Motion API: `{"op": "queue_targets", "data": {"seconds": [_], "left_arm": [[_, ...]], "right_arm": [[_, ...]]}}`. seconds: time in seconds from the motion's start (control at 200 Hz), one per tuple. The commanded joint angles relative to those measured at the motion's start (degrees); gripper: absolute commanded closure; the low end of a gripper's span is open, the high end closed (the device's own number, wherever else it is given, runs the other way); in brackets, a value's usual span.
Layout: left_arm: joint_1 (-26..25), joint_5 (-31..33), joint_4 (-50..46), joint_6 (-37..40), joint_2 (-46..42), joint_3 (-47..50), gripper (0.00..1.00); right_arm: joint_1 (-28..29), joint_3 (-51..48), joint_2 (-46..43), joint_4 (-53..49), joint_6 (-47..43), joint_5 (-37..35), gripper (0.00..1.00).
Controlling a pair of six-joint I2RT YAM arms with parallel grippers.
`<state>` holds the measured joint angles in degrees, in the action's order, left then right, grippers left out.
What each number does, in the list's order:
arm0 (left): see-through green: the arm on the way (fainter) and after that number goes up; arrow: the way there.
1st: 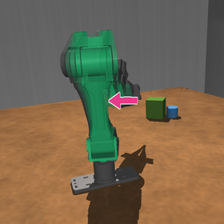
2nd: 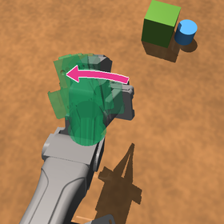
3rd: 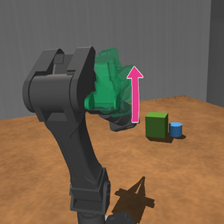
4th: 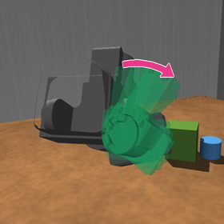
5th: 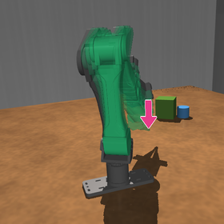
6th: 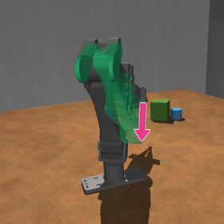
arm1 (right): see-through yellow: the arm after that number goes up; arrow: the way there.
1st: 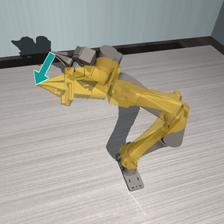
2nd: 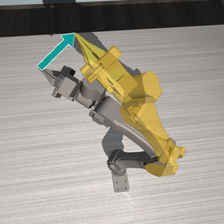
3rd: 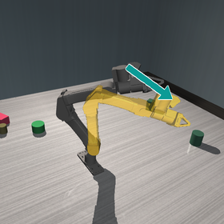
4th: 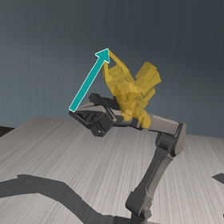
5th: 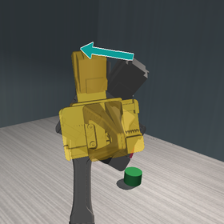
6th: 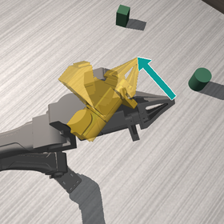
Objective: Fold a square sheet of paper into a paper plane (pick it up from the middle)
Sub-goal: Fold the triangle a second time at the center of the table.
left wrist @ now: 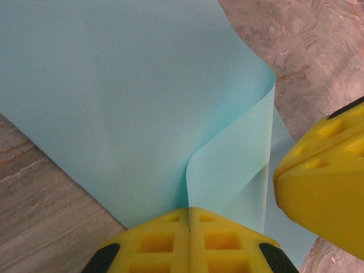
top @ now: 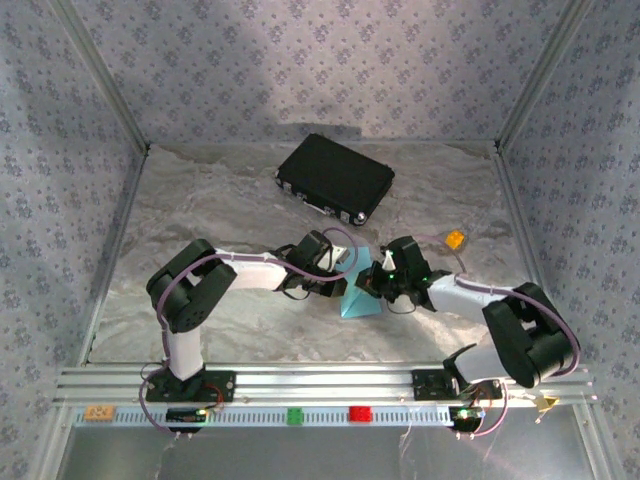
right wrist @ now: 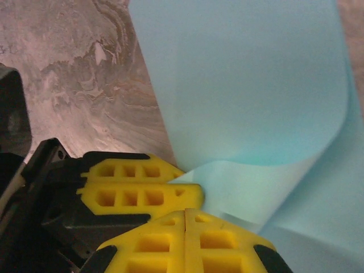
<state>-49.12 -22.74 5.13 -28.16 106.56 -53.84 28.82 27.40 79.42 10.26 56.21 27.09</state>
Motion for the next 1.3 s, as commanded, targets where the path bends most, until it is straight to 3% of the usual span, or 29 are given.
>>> {"op": "queue_targets", "data": {"seconds": [0.0, 0.565, 0.885, 1.294], "left_arm": [[0.12, -0.53, -1.49, -0.14, 0.92, -0.95, 1.0], [0.14, -1.03, -2.14, 0.21, 1.2, -1.05, 1.0], [0.11, -1.01, -2.66, 0.3, 1.1, -1.17, 1.0], [0.1, -0.99, -2.67, 0.4, 1.19, -1.02, 1.0]], "right_arm": [[0.52, 1.42, 1.77, 2.09, 0.98, 1.6, 0.96], [-1.29, -4.99, 4.6, 3.35, 0.31, 0.26, 0.96], [-1.92, -1.02, -1.63, -0.62, -0.34, 0.29, 0.95], [-4.66, -2.11, 5.83, -1.37, -1.1, -1.43, 0.96]]}}
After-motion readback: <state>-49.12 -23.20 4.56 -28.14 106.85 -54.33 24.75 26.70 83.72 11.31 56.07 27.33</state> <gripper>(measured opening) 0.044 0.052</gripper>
